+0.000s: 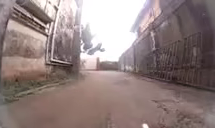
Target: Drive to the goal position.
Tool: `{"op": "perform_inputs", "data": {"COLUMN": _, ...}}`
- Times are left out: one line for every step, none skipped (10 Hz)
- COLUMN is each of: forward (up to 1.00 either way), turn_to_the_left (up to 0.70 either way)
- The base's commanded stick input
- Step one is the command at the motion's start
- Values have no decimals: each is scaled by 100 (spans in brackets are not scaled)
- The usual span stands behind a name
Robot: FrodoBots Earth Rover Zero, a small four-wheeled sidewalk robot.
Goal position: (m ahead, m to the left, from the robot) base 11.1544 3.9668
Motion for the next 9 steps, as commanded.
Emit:
{"op": "perform_inputs", "data": {"forward": 70, "turn_to_the_left": 0}}
{"op": "perform_inputs", "data": {"forward": 70, "turn_to_the_left": 0}}
{"op": "perform_inputs", "data": {"forward": 70, "turn_to_the_left": 0}}
{"op": "perform_inputs", "data": {"forward": 70, "turn_to_the_left": 0}}
{"op": "perform_inputs", "data": {"forward": 70, "turn_to_the_left": 0}}
{"op": "perform_inputs", "data": {"forward": 70, "turn_to_the_left": 0}}
{"op": "perform_inputs", "data": {"forward": 70, "turn_to_the_left": 0}}
{"op": "perform_inputs", "data": {"forward": 70, "turn_to_the_left": 0}}
{"op": "perform_inputs", "data": {"forward": 70, "turn_to_the_left": 0}}
